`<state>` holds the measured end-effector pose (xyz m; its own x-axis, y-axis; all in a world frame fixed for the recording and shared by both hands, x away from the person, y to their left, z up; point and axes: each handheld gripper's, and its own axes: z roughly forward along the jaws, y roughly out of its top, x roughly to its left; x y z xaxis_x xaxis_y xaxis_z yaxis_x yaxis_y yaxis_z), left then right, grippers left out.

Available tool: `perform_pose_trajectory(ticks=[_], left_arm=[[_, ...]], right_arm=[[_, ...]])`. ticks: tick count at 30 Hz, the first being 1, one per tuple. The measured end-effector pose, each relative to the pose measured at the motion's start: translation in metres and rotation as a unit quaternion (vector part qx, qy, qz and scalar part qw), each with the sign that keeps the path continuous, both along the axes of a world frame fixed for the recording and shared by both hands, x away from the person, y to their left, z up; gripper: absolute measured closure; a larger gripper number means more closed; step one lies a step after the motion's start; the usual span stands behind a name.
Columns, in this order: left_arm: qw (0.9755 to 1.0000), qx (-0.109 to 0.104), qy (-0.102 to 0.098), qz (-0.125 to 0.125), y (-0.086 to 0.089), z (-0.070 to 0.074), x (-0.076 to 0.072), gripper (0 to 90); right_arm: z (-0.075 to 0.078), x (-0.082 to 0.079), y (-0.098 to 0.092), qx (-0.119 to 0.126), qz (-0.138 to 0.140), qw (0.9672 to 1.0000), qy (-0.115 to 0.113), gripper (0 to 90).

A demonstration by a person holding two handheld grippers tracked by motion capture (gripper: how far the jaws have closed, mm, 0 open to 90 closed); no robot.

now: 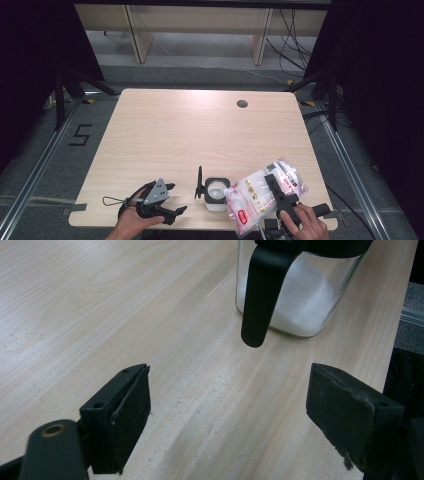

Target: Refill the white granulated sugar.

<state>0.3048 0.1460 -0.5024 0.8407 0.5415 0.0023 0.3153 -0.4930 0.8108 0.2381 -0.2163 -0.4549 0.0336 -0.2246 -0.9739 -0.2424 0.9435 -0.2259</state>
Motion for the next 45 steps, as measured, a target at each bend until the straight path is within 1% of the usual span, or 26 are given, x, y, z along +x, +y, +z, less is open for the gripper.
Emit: perform_pose_trajectory(ticks=[1,2,4,5,8,9,13,16,17,18,19,20,22,23,24,26,28,29,30,33,35,36,39,40,42,45], left_arm=[[1.0000,-0.001,-0.004,-0.001,-0.0001,-0.0002,0.0006,17.5],[1.0000,0.001,0.000,-0.001,0.0000,0.0000,0.0003,17.6],[1.0000,0.004,-0.004,0.002,-0.0002,-0.0006,-0.0003,17.5],[0.9999,-0.011,0.000,0.006,-0.0024,-0.0015,-0.0015,17.5],[1.0000,-0.005,-0.002,0.004,-0.0017,-0.0008,-0.0004,17.5],[1.0000,0.005,-0.004,0.001,-0.0003,-0.0004,0.0001,17.6],[1.0000,-0.003,-0.004,0.001,-0.0004,-0.0003,0.0002,17.5],[1.0000,0.000,-0.002,0.005,-0.0010,-0.0008,-0.0011,17.6],[1.0000,-0.006,0.000,0.005,-0.0016,-0.0009,-0.0016,17.6],[1.0000,0.001,-0.005,-0.001,-0.0002,0.0001,-0.0003,17.6],[1.0000,-0.005,-0.005,0.001,-0.0007,-0.0006,0.0002,17.6],[1.0000,-0.001,-0.002,0.002,-0.0001,-0.0001,-0.0001,17.6],[1.0000,-0.006,-0.002,0.006,-0.0009,-0.0012,-0.0010,17.6],[1.0000,-0.005,-0.004,0.003,-0.0006,-0.0006,-0.0004,17.6],[0.9999,0.005,-0.009,0.002,0.0006,0.0000,0.0008,17.6],[1.0000,-0.003,-0.005,0.003,-0.0007,-0.0006,-0.0001,17.6],[1.0000,0.001,-0.003,0.003,-0.0007,-0.0004,-0.0011,17.6],[1.0000,0.002,-0.005,0.000,-0.0002,-0.0001,-0.0005,17.6],[1.0000,-0.006,-0.005,0.001,-0.0007,-0.0009,0.0003,17.6],[1.0000,0.002,-0.002,0.001,-0.0001,-0.0004,-0.0007,17.6],[1.0000,0.001,-0.005,0.000,0.0001,0.0000,0.0000,17.6],[1.0000,-0.005,-0.006,0.003,-0.0006,-0.0009,0.0002,17.6],[1.0000,0.002,-0.003,0.004,-0.0005,-0.0005,-0.0010,17.6],[1.0000,0.004,-0.004,0.001,0.0000,-0.0003,-0.0009,17.7],[1.0000,-0.005,-0.005,0.002,-0.0007,-0.0007,0.0000,17.7],[1.0000,0.005,-0.004,0.000,0.0004,0.0002,-0.0005,17.6]], right_arm=[[-0.0013,-0.0001,-0.0004,0.006,-0.002,1.0000,0.004,49.3],[-0.0015,-0.0001,-0.0004,0.005,-0.002,1.0000,0.005,49.3],[-0.0011,-0.0002,0.0000,-0.002,-0.002,1.0000,0.002,49.3],[-0.0020,-0.0007,-0.0003,0.002,-0.005,1.0000,0.003,49.3],[-0.0004,-0.0005,0.0001,-0.005,0.002,1.0000,0.000,49.3],[-0.0009,-0.0004,0.0000,-0.002,-0.001,1.0000,0.002,49.3],[-0.0013,-0.0010,0.0000,-0.002,-0.003,1.0000,0.001,49.3],[-0.0016,-0.0010,0.0004,-0.003,-0.005,1.0000,0.003,49.4],[-0.0001,-0.0008,0.0009,-0.012,0.000,0.9999,-0.001,49.4],[-0.0002,-0.0009,0.0008,-0.011,0.001,0.9999,-0.002,49.4],[0.0000,-0.0008,0.0009,-0.011,0.001,0.9999,-0.002,49.4],[-0.0005,-0.0010,0.0007,-0.007,-0.003,1.0000,0.001,49.4],[-0.0004,-0.0010,0.0009,-0.009,-0.003,1.0000,0.001,49.4],[0.0002,-0.0009,0.0011,-0.013,0.001,0.9999,-0.002,49.4],[0.0000,-0.0009,0.0011,-0.012,0.001,0.9999,-0.002,49.4],[-0.0005,-0.0011,0.0009,-0.009,-0.002,1.0000,0.002,49.4],[0.0004,-0.0012,0.0012,-0.013,0.001,0.9999,-0.002,49.4],[0.0001,-0.0011,0.0011,-0.008,0.002,1.0000,-0.001,49.5],[0.0007,-0.0010,0.0009,-0.011,0.001,0.9999,-0.002,49.5],[-0.0005,-0.0011,0.0002,-0.004,-0.005,1.0000,0.002,49.5],[-0.0007,-0.0010,0.0001,-0.003,-0.004,1.0000,0.002,49.5],[-0.0006,-0.0013,0.0001,-0.004,-0.004,1.0000,0.001,49.5],[0.0007,-0.0009,0.0010,-0.010,0.001,1.0000,-0.001,49.5],[-0.0003,-0.0009,0.0012,-0.005,0.001,1.0000,0.002,49.5],[0.0009,-0.0015,0.0015,-0.013,0.001,0.9999,-0.001,49.5],[0.0002,-0.0014,0.0014,-0.009,-0.003,1.0000,0.001,49.5]])
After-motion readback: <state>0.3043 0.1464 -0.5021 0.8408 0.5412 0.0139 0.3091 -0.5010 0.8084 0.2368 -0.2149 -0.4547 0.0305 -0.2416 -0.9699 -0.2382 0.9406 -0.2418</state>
